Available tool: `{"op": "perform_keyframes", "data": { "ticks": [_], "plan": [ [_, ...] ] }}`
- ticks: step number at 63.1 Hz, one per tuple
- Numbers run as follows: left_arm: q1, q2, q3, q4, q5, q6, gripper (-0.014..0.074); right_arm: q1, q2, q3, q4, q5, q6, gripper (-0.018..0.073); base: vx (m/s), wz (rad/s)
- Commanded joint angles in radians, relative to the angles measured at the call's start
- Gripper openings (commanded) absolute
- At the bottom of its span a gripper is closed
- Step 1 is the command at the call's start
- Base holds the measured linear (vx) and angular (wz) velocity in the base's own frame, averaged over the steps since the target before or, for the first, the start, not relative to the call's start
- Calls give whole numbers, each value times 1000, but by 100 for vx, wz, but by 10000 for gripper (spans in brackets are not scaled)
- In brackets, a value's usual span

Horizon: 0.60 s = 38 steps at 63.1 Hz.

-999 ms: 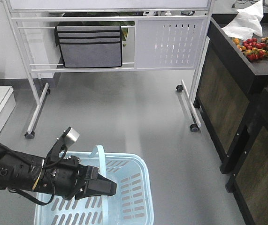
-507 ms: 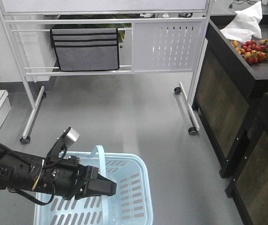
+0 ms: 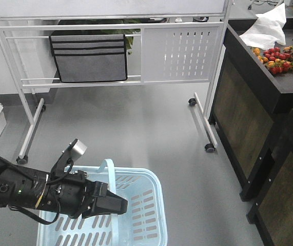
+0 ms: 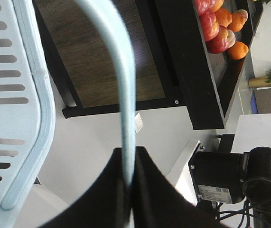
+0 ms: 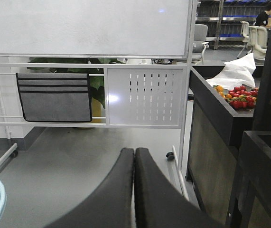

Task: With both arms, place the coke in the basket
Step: 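Drive the base across the floor holding the basket in the left gripper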

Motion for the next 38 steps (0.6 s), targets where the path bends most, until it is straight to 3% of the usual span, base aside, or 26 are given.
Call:
{"op": "perform_keyframes", "data": {
  "ticks": [1, 38],
  "plan": [
    [-7, -45, -20, -63, -45, 7, -5, -1, -14, 19, -4, -73, 0, -10, 12, -1],
    [-7, -45, -20, -63, -45, 7, -5, -1, -14, 19, -4, -73, 0, -10, 14, 0]
  ]
}}
